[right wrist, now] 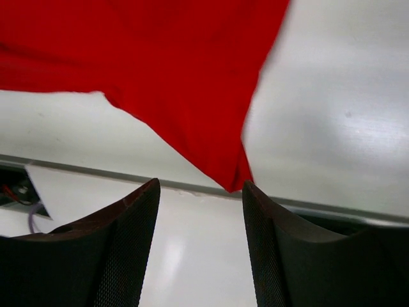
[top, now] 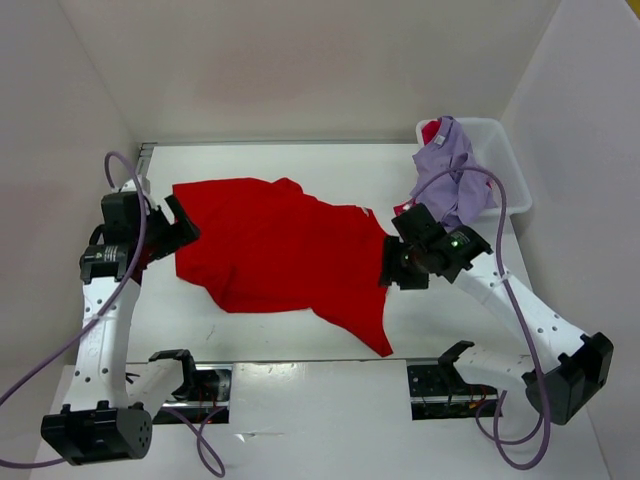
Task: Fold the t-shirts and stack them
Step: Flatten out the tshirt
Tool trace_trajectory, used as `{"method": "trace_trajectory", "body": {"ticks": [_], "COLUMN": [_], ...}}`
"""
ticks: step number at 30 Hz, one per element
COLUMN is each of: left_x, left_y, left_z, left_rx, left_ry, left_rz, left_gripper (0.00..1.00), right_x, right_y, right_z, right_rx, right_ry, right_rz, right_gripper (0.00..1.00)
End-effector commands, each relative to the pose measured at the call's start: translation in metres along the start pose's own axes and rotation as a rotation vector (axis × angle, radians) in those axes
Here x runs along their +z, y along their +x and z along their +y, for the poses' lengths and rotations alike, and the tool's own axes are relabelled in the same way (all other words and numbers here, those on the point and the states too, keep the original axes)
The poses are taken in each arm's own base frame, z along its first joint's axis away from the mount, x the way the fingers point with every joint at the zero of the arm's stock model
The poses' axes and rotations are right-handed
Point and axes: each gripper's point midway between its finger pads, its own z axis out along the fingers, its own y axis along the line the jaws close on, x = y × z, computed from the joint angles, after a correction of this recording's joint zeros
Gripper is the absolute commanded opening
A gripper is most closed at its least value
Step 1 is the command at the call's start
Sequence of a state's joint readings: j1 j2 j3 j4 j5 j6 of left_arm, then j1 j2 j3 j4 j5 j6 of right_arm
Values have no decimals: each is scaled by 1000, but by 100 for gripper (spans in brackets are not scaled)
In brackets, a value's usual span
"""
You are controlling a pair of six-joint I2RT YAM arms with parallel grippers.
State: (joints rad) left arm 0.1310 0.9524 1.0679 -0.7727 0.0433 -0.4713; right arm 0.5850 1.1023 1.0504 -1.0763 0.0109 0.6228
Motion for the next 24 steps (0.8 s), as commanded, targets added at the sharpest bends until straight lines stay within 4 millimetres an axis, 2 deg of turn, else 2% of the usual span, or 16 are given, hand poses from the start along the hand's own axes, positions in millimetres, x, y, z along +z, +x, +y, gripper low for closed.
{"method": "trace_trajectory", "body": {"ticks": [1,3,4,5,6,9,10,12,14,15,16,17,18,21,22,24], "left_x": [2,9,9,12,12,11,11,9,-3,-32,-46,-39,-71,-109,-113,-99], "left_y": [-6,-11,-21,-15,-18,-46,-51,-64,-62,-70,-71,-53,-54,-38,-32,-29], "left_z": [-24,-44,-63,-73,-81,-92,-87,-57,-18,11,23,39,53,74,81,77], "left_rx": [-42,-59,-67,-64,-59,25,49,70,25,-20,-36,-2,-6,3,-6,28], "left_ry": [124,229,309,362,385,326,291,107,-18,-116,-138,-179,-186,-155,-163,-186], "left_rz": [-31,-53,-94,-83,-106,-303,-382,-529,-658,-785,-857,-867,-981,-1155,-1174,-1072], "left_gripper": [99,99,99,99,99,99,99,99,99,99,99,99,99,99,99,99], "right_x": [-13,-15,-18,-17,-24,-23,-21,-24,-27,-27,-30,-26,-28,-25,-26,-23], "right_y": [-48,-69,-69,-73,-90,-109,-119,-132,-136,-136,-134,-129,-127,-120,-119,-116], "right_z": [37,72,92,103,124,143,146,147,150,150,147,144,146,140,144,143], "right_rx": [-54,-110,-149,-182,-194,-186,-179,-148,-147,-147,-157,-158,-164,-164,-171,-183], "right_ry": [-104,-216,-284,-314,-380,-418,-417,-405,-419,-419,-420,-414,-424,-418,-429,-428], "right_rz": [-139,-187,-191,-218,-294,-366,-403,-458,-476,-476,-483,-475,-478,-470,-473,-463], "right_gripper": [60,60,60,60,60,60,62,65,67,67,67,68,68,68,68,68]}}
